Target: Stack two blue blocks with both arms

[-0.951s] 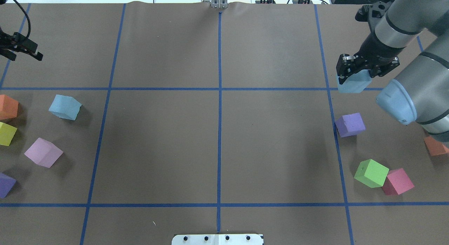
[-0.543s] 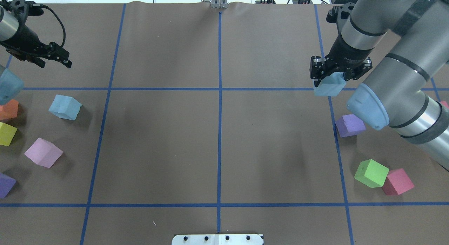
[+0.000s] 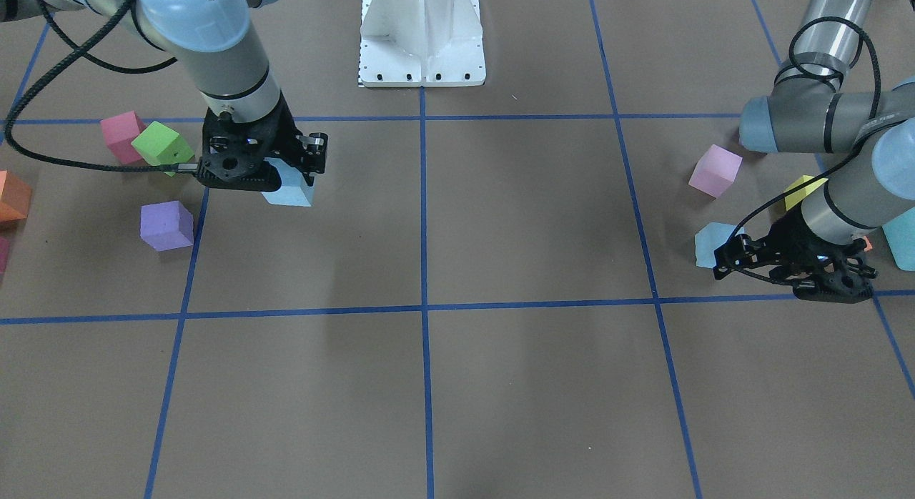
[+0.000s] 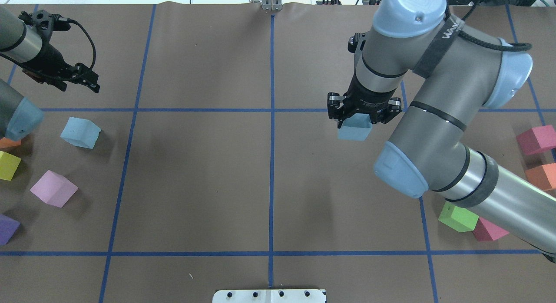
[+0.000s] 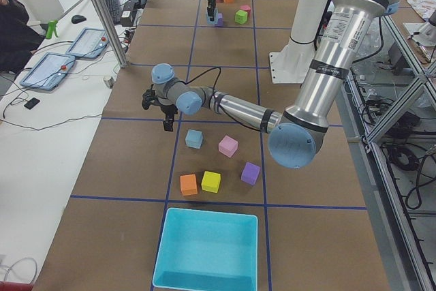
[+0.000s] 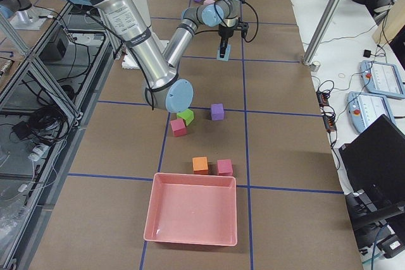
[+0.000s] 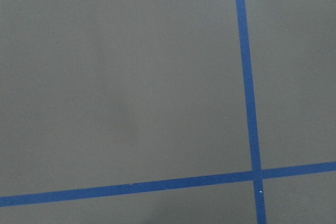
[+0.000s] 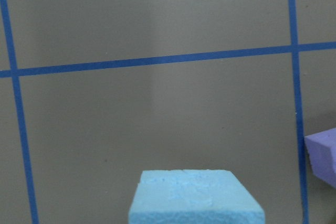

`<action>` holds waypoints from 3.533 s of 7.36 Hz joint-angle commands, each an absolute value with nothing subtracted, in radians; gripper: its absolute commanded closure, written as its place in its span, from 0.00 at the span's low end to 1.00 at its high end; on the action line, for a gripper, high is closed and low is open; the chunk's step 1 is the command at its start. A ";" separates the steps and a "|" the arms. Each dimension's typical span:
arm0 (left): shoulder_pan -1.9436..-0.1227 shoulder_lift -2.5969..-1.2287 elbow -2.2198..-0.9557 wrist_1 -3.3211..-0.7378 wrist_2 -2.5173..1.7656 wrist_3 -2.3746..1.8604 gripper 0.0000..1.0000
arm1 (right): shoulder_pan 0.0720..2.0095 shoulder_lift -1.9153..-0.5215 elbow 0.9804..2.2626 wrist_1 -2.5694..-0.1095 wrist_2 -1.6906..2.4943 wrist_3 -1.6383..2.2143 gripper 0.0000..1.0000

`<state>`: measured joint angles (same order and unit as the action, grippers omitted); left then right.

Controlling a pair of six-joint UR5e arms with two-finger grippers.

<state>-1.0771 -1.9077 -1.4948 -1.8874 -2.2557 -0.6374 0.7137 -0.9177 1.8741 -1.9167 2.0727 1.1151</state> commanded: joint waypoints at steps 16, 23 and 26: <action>-1.006 -1.779 -1.568 -1.973 -2.204 -0.609 0.02 | 0.486 -0.735 1.451 -1.511 1.876 1.324 0.42; -1.006 -1.776 -1.577 -1.973 -2.206 -0.609 0.02 | 0.454 -0.735 1.439 -1.508 1.838 1.318 0.25; -1.006 -1.757 -1.588 -1.974 -2.204 -0.611 0.02 | 0.456 -0.730 1.439 -1.509 1.838 1.315 0.00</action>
<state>-1.0063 -1.7706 -1.5799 -1.9730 -2.2055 -0.6100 0.4548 -0.7323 1.4388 -1.5093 1.8379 1.3167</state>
